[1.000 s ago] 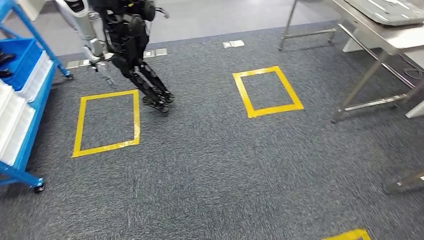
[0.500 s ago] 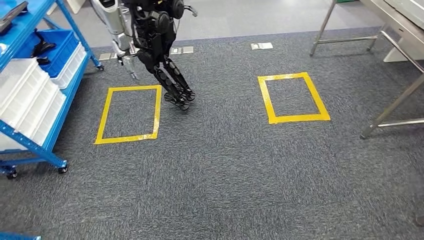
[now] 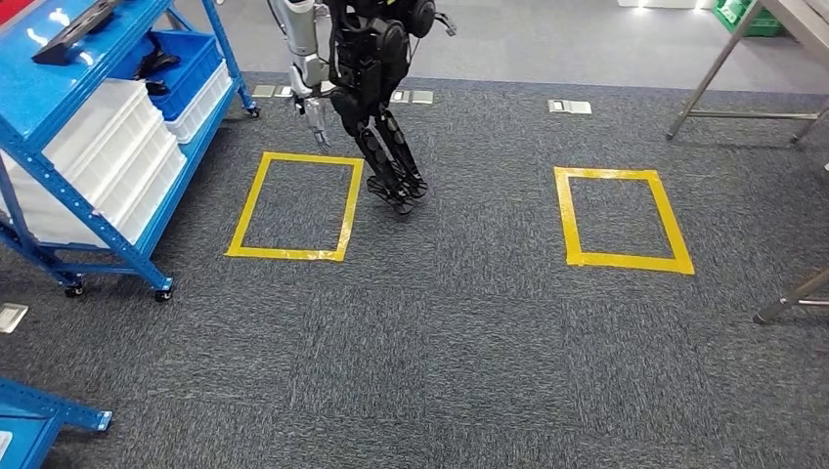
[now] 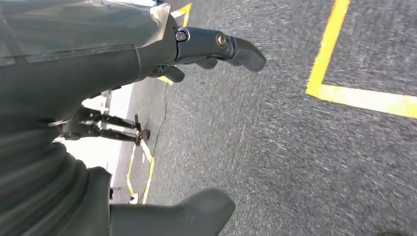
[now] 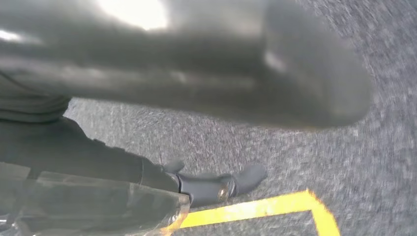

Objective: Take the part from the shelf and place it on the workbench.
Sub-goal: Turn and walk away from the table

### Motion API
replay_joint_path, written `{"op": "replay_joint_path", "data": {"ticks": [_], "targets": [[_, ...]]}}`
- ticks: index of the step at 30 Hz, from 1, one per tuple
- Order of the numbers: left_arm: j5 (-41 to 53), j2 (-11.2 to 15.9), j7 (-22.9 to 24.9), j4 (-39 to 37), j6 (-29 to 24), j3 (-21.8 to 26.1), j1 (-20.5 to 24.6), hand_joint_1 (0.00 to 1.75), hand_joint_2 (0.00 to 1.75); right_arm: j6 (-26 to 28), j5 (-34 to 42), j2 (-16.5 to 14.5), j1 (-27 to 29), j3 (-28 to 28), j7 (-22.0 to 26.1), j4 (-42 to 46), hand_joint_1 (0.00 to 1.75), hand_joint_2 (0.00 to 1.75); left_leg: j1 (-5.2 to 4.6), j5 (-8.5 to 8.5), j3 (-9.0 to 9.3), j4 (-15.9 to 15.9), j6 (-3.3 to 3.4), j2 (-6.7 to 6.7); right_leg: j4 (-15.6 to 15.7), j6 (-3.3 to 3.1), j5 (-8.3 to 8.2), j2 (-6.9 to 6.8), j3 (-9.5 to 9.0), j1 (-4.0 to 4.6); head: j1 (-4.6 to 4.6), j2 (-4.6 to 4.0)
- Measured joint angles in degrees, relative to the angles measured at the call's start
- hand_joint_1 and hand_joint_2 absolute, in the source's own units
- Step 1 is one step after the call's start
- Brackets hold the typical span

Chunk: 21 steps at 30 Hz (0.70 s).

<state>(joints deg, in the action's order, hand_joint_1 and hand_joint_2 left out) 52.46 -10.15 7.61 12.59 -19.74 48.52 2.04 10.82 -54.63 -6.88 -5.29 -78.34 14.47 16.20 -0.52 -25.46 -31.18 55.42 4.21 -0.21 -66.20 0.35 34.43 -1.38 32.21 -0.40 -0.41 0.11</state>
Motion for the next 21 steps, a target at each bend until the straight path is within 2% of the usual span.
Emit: {"op": "replay_joint_path", "data": {"ticks": [1,2,3,4,5,6,7,8,9,10,11,12,14,15,17,18,19,20,21], "targets": [[0.3,-0.1,0.4,0.0,0.0,0.0,0.0,0.0,1.75,0.0,0.0,0.0,0.1,0.0,0.0,0.0,0.0,0.0,0.02,0.01,-0.03,0.0,0.0,-0.74,-3.8,-0.01,1.31,0.66,2.11,-0.13,0.04,0.0],[0.4,-0.2,0.6,0.0,0.1,0.0,0.0,0.0,1.75,0.0,0.0,0.0,0.2,0.0,0.0,0.0,0.0,0.0,0.07,-0.03,-0.02,0.0,-0.05,-1.5,-6.5,0.23,1.96,0.88,3.71,-0.27,0.08,0.0],[0.6,-0.3,0.8,-0.1,0.2,-0.1,0.0,0.0,1.75,0.0,0.0,0.1,0.3,0.0,0.0,0.0,0.0,0.0,0.14,-0.1,0.04,0.1,-0.16,-2.27,-7.1,0.72,1.66,0.97,4.41,-0.44,0.09,0.0],[0.8,-0.4,0.9,-0.1,0.3,-0.1,-0.1,0.0,1.75,0.0,0.0,0.1,0.4,0.0,0.0,0.0,0.0,0.0,0.28,-0.21,0.11,0.2,-0.34,-3.0,-5.7,1.41,0.45,1.08,4.04,-0.64,0.09,0.0],[1.1,-0.4,0.9,-0.2,0.4,-0.1,-0.1,0.0,1.75,0.0,0.0,0.1,0.4,0.0,0.1,0.0,0.0,0.0,0.45,-0.43,0.16,0.5,-0.66,-3.72,-2.1,2.24,-1.47,1.54,2.66,-0.98,0.1,0.0],[1.3,-0.5,0.9,-0.2,0.5,-0.2,-0.2,0.0,1.75,0.0,-0.1,0.0,0.5,0.0,0.1,0.0,0.0,0.0,0.56,-0.75,0.05,1.0,-1.13,-4.37,1.7,2.94,-3.25,2.57,1.12,-1.33,0.19,0.0],[1.4,-0.5,1.0,-0.3,0.6,-0.2,-0.2,0.0,1.75,0.0,-0.2,-0.1,0.5,0.0,0.1,-0.1,0.0,0.0,0.58,-1.18,-0.14,1.6,-1.65,-4.94,4.8,3.06,-4.54,3.33,-0.09,-1.54,0.31,0.0],[1.5,-0.4,1.1,-0.3,0.6,-0.3,-0.2,0.0,1.75,0.0,-0.2,-0.1,0.5,0.0,0.1,-0.1,0.0,0.0,0.53,-1.58,-0.38,2.1,-2.1,-5.39,6.7,2.8,-5.25,3.96,-0.92,-1.65,0.38,0.0],[1.5,-0.4,1.2,-0.3,0.7,-0.3,-0.2,0.0,1.75,0.0,-0.3,-0.2,0.4,0.0,0.2,-0.1,0.0,0.0,0.49,-1.83,-0.59,2.5,-2.41,-5.73,7.2,2.2,-5.32,4.14,-1.15,-1.56,0.42,0.0],[1.5,-0.4,1.3,-0.3,0.8,-0.3,-0.2,0.0,1.75,0.0,-0.3,-0.2,0.4,0.0,0.2,-0.1,0.0,0.0,0.55,-1.95,-0.7,2.6,-2.61,-6.04,7.2,1.48,-5.35,3.62,-1.27,-1.41,0.37,0.0],[1.5,-0.4,1.4,-0.3,0.8,-0.3,-0.3,0.0,1.75,0.0,-0.3,-0.3,0.3,0.0,0.2,-0.1,0.0,0.0,0.76,-1.97,-0.8,2.6,-2.7,-6.21,7.2,1.05,-5.41,3.18,-1.4,-1.4,0.3,0.0],[1.5,-0.4,1.4,-0.3,0.9,-0.3,-0.4,0.0,1.75,0.1,-0.3,-0.3,0.3,0.0,0.2,-0.1,0.0,0.0,0.96,-2.3,-1.04,3.1,-2.84,-5.67,7.2,0.71,-5.51,2.72,-1.48,-1.37,0.23,0.0],[1.5,-0.3,1.7,-0.3,0.9,-0.3,-0.3,0.0,1.75,0.1,-0.4,-0.4,0.4,0.0,0.3,-0.1,0.0,0.0,1.18,-4.57,-2.97,7.0,-3.23,-3.18,7.4,0.13,-5.55,1.67,-1.51,-1.3,0.06,0.0],[1.5,-0.3,1.8,-0.3,1.0,-0.3,-0.2,0.0,1.75,0.2,-0.4,-0.3,0.5,0.0,0.3,-0.1,0.0,0.0,1.16,-6.38,-4.75,10.7,-3.45,-1.68,7.4,-0.1,-5.48,1.09,-1.5,-1.12,-0.02,0.0],[1.7,-0.4,2.1,-0.3,1.1,-0.4,-0.1,0.0,1.75,0.2,-0.5,-0.3,0.7,0.0,0.2,-0.1,0.0,0.0,1.17,-9.11,-8.58,17.9,-3.6,-0.42,7.3,-0.43,-5.24,-0.33,-1.47,-0.67,-0.07,0.0],[1.9,-0.4,2.3,-0.3,1.2,-0.4,-0.1,0.0,1.75,0.3,-0.5,-0.3,0.7,0.0,0.1,-0.1,0.0,0.0,1.13,-9.15,-9.5,19.3,-3.44,-0.27,7.3,-0.58,-5.11,-1.04,-1.47,-0.44,-0.07,0.0],[2.2,-0.4,2.5,-0.3,1.2,-0.5,-0.2,0.0,1.75,0.3,-0.5,-0.3,0.6,0.0,0.0,-0.1,0.0,0.0,1.0,-8.1,-9.23,18.5,-3.09,-0.15,7.4,-0.75,-4.97,-1.7,-1.5,-0.23,-0.07,0.0],[2.4,-0.3,2.6,-0.3,1.3,-0.5,-0.3,0.0,1.75,0.3,-0.5,-0.4,0.6,0.0,0.0,-0.1,0.0,0.0,0.76,-6.29,-7.76,15.6,-2.59,0.22,7.4,-0.91,-4.83,-2.32,-1.57,-0.07,-0.06,0.0],[2.6,-0.3,2.8,-0.3,1.4,-0.6,-0.3,0.0,1.75,0.4,-0.5,-0.5,0.5,0.0,-0.1,-0.1,0.0,0.0,0.28,-4.43,-5.54,11.4,-1.92,1.47,7.4,-1.03,-4.68,-2.86,-1.77,0.02,-0.05,0.0]]}}
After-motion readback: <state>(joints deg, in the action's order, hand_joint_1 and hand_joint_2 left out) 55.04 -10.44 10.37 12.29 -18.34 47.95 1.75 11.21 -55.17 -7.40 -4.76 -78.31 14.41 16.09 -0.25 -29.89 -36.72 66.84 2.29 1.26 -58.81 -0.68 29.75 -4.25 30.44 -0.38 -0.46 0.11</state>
